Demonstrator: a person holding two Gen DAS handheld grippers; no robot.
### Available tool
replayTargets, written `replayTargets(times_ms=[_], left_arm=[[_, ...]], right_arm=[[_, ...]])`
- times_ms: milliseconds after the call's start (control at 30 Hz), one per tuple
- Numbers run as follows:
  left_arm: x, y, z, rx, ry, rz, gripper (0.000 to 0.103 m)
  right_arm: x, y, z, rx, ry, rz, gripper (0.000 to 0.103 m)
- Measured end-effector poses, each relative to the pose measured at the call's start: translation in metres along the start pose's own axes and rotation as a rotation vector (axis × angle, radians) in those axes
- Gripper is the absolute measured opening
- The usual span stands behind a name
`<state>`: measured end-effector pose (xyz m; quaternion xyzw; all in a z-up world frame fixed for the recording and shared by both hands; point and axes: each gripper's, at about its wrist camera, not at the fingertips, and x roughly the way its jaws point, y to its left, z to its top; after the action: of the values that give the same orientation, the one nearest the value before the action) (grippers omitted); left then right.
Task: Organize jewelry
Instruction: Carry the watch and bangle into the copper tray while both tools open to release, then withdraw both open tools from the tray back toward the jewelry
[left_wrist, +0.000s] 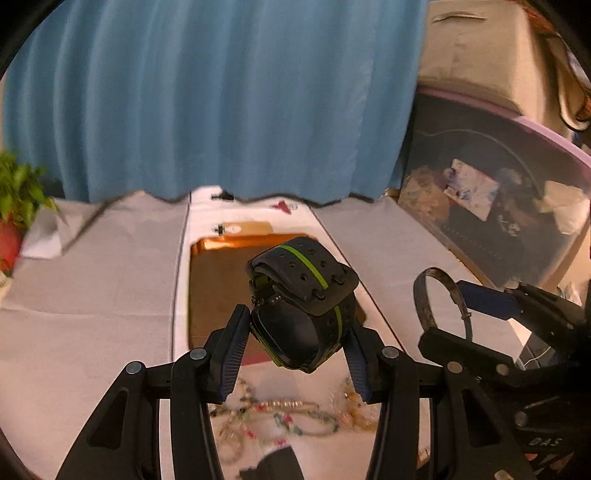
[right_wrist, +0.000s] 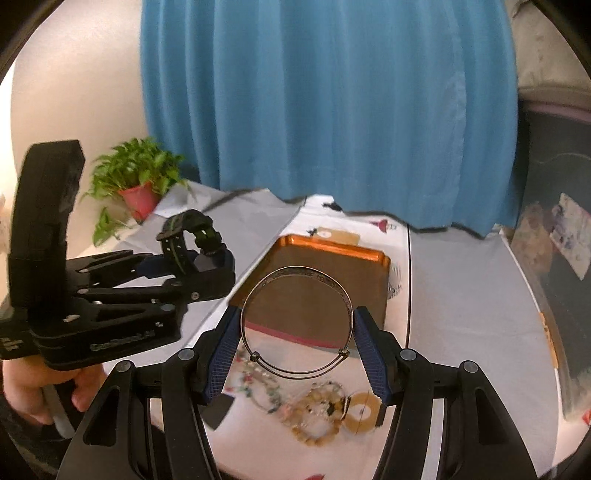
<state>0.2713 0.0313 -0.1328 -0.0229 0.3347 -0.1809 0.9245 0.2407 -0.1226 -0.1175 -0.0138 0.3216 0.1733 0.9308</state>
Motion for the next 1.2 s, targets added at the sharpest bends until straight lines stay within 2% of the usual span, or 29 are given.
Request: replayTargets(times_ms=[167,233,300,400,467,533,567,633,833,1033,1133,1200], left_arm=[[0.056,0.020,-0.005,-0.063,0.049,0.007,0.044],[0.071,0.028,-0.006,-0.103,0.054,-0.011,0.017],[0.089,0.035,-0.006,-0.110,0.088,0.016,0.012],[0.104,0.044,-0.003,-0.104,0.081,0.013,0.009],[0.128,0.050,-0.007,-0.090,0.124,0.009,0.005],[0.139,0.061,-0.013,-0.133,0.163,0.016,0.002],[0.140,0.066,-0.017,-0.153,0.174,-0.011,0.001],[0.141,0.071,-0.020,-0.168,0.184,-0.035,0.001],[0.148,0.081,-0.026,-0.204,0.204,-0.020,0.000],[0.123,0.062,-0.016,-0.123,0.162,-0.024,0.001],[0.103,0.051,-0.013,-0.059,0.142,-0.001,0.011],[0.087,0.047,-0.014,-0.053,0.120,0.018,0.031]], right_arm=[[0.052,-0.015,0.000,0.001,0.053,-0.005,0.062],[0.074,-0.019,-0.001,0.000,0.077,-0.006,0.062],[0.096,-0.024,-0.003,0.006,0.107,-0.008,0.062],[0.126,-0.030,-0.004,0.011,0.140,0.001,0.062],[0.143,-0.032,-0.006,-0.004,0.150,-0.017,0.062],[0.171,-0.038,-0.013,0.007,0.196,-0.014,0.062],[0.180,-0.042,-0.016,0.021,0.211,-0.009,0.062],[0.190,-0.046,-0.019,0.037,0.222,-0.010,0.062],[0.217,-0.053,-0.028,0.105,0.264,0.020,0.062],[0.213,-0.043,-0.029,0.117,0.274,0.041,0.063],[0.195,-0.034,-0.028,0.103,0.273,0.028,0.066],[0.180,-0.028,-0.027,0.097,0.263,0.030,0.068]])
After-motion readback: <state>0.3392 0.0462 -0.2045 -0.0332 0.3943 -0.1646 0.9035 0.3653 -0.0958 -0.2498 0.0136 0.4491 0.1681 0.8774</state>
